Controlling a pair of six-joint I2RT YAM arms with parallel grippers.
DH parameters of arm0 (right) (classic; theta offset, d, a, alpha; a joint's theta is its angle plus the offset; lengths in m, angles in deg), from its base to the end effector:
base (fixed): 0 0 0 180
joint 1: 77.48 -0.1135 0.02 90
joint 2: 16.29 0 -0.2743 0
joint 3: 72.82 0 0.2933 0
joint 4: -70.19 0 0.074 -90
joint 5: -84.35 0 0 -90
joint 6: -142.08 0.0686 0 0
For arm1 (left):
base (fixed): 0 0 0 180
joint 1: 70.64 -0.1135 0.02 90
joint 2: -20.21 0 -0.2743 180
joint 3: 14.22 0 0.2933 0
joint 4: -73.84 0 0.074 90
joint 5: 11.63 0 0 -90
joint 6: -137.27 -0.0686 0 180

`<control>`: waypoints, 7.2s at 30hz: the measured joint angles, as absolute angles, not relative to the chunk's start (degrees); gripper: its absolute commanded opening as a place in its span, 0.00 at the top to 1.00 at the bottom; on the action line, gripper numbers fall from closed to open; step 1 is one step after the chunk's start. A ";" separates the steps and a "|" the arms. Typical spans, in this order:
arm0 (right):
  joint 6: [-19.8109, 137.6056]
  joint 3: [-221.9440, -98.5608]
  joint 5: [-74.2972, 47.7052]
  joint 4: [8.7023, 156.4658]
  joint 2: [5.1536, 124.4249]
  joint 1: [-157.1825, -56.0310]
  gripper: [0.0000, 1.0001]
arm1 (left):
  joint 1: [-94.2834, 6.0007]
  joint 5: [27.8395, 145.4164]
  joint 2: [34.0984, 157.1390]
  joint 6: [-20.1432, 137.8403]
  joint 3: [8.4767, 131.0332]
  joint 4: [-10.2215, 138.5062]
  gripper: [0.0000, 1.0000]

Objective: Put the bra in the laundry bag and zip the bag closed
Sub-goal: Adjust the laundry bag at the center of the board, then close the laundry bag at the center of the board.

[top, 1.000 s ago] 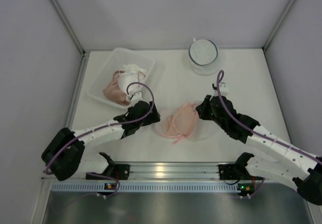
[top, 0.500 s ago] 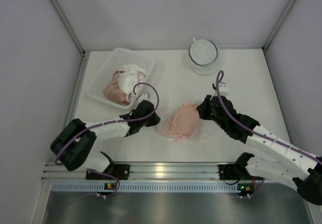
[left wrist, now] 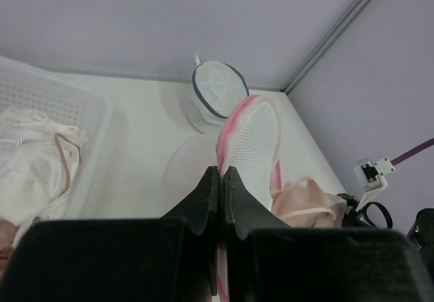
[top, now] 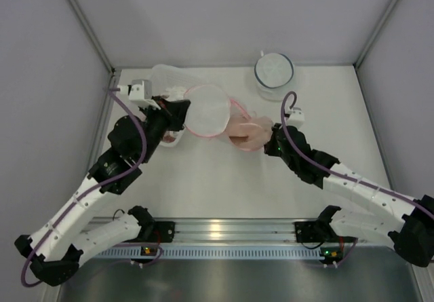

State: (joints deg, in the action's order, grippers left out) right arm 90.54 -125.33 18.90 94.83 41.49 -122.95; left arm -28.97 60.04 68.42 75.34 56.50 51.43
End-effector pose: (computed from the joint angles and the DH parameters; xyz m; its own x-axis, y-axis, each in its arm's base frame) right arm 0.2195 0.1825 0.2506 -0.5200 0.2781 -0.8076 -0.0925 0.9216 0.3769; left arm 0.1991 -0.1483 0.4305 -0.1853 -0.4331 -0.8821 0.3502 0.8096 -0.4710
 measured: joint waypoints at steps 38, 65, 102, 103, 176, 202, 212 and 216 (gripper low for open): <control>88.92 -139.77 1.20 107.48 52.90 -120.59 1.00 | -28.12 56.35 94.14 64.39 77.16 16.24 1.00; 97.47 -139.05 -0.55 98.61 59.17 -120.70 1.00 | -17.87 35.39 112.59 50.16 93.24 8.67 1.00; 92.64 -130.29 -4.05 97.10 54.03 -113.29 1.00 | -36.53 57.90 81.90 85.20 51.58 25.88 0.09; 92.46 -130.29 -4.35 97.69 53.79 -113.29 1.00 | -36.53 58.14 80.90 86.95 49.83 25.81 0.09; 84.16 -139.99 -10.34 124.05 44.70 -106.78 0.52 | -27.66 53.13 81.23 77.99 38.16 64.76 1.00; 97.16 -144.71 -20.83 100.40 49.60 -94.56 0.23 | -5.98 29.42 90.65 27.00 60.09 58.25 1.00; 118.56 -143.75 -25.27 94.11 53.97 -96.22 0.12 | -5.98 32.76 91.63 25.25 58.16 61.18 1.00; 126.69 -139.75 -25.18 93.71 53.49 -96.77 0.08 | -5.98 35.89 91.74 25.20 55.76 62.71 1.00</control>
